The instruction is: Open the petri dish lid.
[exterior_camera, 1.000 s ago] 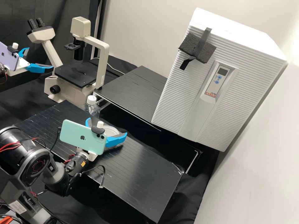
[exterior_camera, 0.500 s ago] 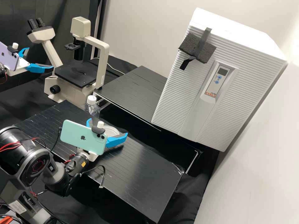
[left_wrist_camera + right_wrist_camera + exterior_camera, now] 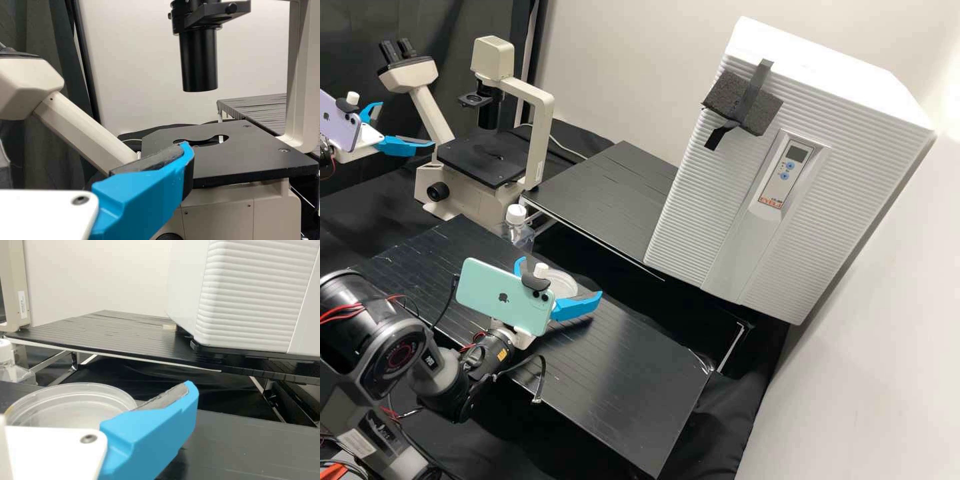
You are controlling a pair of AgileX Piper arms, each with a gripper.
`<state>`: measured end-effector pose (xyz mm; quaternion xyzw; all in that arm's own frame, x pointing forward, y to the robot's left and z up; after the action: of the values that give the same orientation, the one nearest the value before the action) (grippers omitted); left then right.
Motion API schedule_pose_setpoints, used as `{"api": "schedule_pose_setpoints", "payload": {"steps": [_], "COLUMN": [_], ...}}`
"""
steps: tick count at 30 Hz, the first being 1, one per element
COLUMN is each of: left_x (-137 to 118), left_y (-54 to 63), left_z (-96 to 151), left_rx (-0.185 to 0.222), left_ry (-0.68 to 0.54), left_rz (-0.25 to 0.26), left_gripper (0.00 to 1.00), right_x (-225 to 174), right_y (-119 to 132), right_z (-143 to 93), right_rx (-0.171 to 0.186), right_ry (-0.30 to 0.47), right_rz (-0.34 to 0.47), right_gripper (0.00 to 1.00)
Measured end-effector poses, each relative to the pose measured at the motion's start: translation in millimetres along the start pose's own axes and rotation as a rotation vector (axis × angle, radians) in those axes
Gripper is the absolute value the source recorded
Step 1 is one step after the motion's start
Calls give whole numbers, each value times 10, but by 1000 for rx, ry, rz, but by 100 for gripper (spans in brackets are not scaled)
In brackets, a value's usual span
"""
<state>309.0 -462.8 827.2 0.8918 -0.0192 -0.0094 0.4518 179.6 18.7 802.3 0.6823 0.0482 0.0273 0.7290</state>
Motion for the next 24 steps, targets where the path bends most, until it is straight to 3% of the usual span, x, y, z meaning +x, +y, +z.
{"api": "schedule_pose_setpoints", "payload": {"steps": [18,24], "left_x": [0,0], "left_y": [0,0], "left_z": [0,0], "left_rx": [0,0], "left_ry": [0,0], "left_rz": [0,0], "left_gripper": [100,100], "right_x": [7,12], "right_y": [-41,-76], "right_z": [-25,-44], "right_rx": [3,-19], "right_ry": [15,24], "right_rz": [-23,-45], "right_gripper": [100,100]}}
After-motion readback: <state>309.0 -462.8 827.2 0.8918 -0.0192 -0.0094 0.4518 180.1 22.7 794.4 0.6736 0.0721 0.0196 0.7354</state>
